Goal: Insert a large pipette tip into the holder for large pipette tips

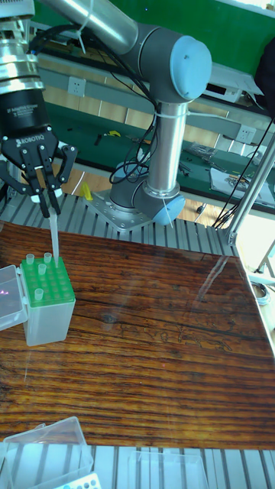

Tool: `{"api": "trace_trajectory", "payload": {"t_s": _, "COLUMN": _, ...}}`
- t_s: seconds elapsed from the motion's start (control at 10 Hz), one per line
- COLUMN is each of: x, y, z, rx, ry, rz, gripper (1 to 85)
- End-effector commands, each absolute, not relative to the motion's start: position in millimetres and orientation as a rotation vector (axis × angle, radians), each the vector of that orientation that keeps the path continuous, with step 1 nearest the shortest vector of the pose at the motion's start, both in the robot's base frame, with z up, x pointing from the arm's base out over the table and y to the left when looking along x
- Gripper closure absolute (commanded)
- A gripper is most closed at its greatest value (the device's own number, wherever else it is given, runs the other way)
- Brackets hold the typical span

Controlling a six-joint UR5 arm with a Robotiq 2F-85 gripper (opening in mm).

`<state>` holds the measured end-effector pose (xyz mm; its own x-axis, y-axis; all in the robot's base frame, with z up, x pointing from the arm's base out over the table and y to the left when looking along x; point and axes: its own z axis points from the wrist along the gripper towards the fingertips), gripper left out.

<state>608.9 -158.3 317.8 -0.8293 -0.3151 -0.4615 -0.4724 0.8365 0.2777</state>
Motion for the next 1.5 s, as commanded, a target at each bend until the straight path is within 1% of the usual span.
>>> {"api": "trace_trajectory", "payload": {"t_s": 0.0, "x": 624.6, "y": -159.1, "z": 308.9, "rx": -0.603, "ry": 2.555, "rz": 0.534, "gripper": 84.7}}
{"api": "trace_trajectory", "payload": {"t_s": 0.2, "x": 630.5, "y": -154.9, "z": 304.4, "rx": -0.593, "ry": 2.545, "rz": 0.536, "gripper": 84.7}}
{"api": "trace_trajectory", "payload": {"t_s": 0.7, "x": 640.8, "y": -152.7, "z": 309.6, "rx": -0.568, "ry": 2.53, "rz": 0.496, "gripper": 84.7}}
{"api": "trace_trajectory", "payload": {"t_s": 0.9, "x": 624.1, "y": -153.8, "z": 302.5, "rx": -0.538, "ry": 2.61, "rz": 0.528, "gripper": 84.7}}
{"api": "trace_trajectory", "payload": {"t_s": 1.4, "x": 621.1, "y": -159.1, "z": 298.8, "rx": -0.501, "ry": 2.649, "rz": 0.508, "gripper": 84.7}}
